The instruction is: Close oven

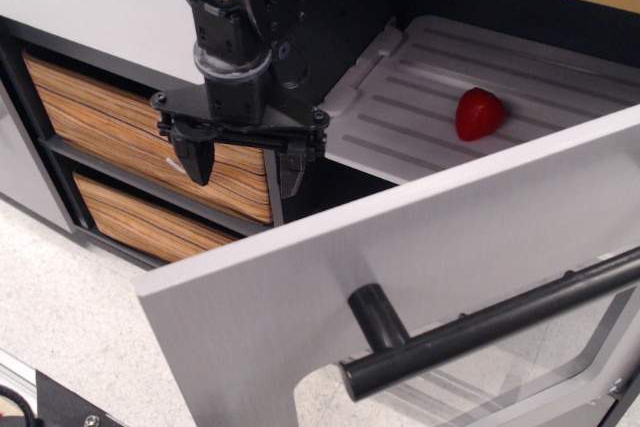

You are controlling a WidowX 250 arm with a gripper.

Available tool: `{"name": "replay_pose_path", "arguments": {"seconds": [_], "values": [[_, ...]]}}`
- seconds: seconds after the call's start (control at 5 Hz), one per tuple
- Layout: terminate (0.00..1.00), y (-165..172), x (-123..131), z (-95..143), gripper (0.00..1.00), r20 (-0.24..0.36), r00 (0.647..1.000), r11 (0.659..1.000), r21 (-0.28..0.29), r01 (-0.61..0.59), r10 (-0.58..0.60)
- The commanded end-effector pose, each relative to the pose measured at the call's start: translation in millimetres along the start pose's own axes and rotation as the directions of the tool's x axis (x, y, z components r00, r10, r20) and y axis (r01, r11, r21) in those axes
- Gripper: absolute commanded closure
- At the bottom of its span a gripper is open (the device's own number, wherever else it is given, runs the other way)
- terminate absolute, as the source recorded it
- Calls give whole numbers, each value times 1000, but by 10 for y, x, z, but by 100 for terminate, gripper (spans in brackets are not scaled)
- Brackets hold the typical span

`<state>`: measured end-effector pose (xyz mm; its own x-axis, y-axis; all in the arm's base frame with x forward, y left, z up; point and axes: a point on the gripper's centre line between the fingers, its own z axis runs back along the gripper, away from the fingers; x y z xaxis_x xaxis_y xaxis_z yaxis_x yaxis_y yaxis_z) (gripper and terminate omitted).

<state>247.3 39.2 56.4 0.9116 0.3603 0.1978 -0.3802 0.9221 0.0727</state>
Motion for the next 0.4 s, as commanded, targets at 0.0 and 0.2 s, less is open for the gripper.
{"name": "replay_pose_path", "arguments": {"seconds": [0.0, 0.2], "values": [[0, 0, 0, 0, 0, 0, 1000, 1000, 0, 0, 0], [0, -176, -28, 171, 0, -6, 998, 997, -19, -70, 69]]}}
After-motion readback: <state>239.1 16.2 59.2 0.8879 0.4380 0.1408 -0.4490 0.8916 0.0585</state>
